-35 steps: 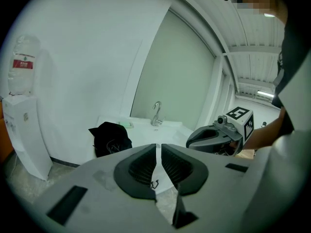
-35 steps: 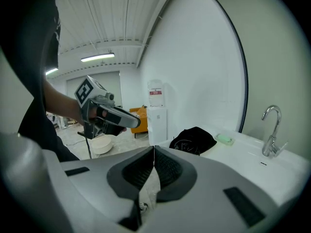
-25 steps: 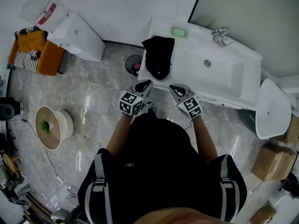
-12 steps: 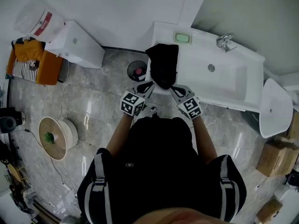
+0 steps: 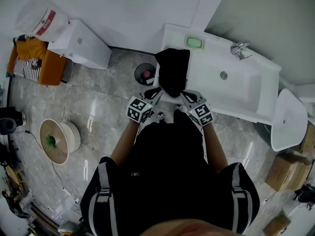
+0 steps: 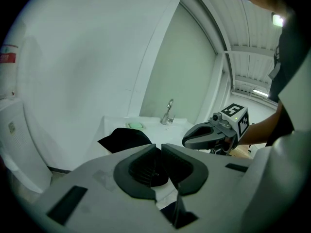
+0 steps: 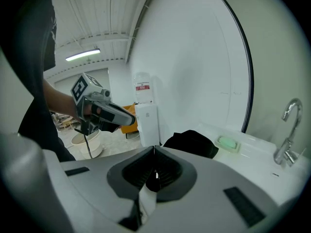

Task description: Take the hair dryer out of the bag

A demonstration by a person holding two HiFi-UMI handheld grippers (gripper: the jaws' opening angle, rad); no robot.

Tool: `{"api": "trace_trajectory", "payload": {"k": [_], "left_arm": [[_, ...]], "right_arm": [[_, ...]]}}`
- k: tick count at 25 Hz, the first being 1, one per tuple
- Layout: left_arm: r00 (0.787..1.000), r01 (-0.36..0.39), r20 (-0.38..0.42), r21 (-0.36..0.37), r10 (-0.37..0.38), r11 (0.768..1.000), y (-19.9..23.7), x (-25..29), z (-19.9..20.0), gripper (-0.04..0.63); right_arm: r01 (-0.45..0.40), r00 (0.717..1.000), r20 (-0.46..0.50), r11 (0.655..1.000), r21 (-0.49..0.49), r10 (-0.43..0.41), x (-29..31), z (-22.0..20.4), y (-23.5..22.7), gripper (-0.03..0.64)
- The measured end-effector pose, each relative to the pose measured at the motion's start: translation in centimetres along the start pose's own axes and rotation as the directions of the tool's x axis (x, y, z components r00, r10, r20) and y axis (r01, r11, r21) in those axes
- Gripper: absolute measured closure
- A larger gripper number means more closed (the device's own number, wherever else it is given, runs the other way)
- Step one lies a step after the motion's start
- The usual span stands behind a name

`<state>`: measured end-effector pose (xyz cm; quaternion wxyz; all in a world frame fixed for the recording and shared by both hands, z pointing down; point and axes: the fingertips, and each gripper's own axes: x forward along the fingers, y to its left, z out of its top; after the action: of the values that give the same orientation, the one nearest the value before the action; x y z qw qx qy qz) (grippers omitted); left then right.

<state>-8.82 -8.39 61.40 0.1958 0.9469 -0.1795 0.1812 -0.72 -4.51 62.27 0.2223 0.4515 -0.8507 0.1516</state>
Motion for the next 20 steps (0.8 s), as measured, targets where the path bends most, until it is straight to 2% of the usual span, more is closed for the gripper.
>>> {"api": "trace_trajectory", "payload": {"k": [12, 20], "left_arm": [[0.992, -0.13, -0.007, -0.046, 0.13, 0.99, 0.1, 3.4, 1.5, 0.554], [0.981, -0.188, -0.053, -0.063, 0.185, 0.98, 0.1, 6.7, 0.3, 0.554]], "right_arm": [[-0.159, 0.987, 0.004, 0.983, -0.092, 0.16, 1.0, 1.7, -4.4, 0.557], [-0.218, 0.976, 0.012, 0.973, -0.07, 0.219, 1.1, 0.3, -7.7, 0.557]]}}
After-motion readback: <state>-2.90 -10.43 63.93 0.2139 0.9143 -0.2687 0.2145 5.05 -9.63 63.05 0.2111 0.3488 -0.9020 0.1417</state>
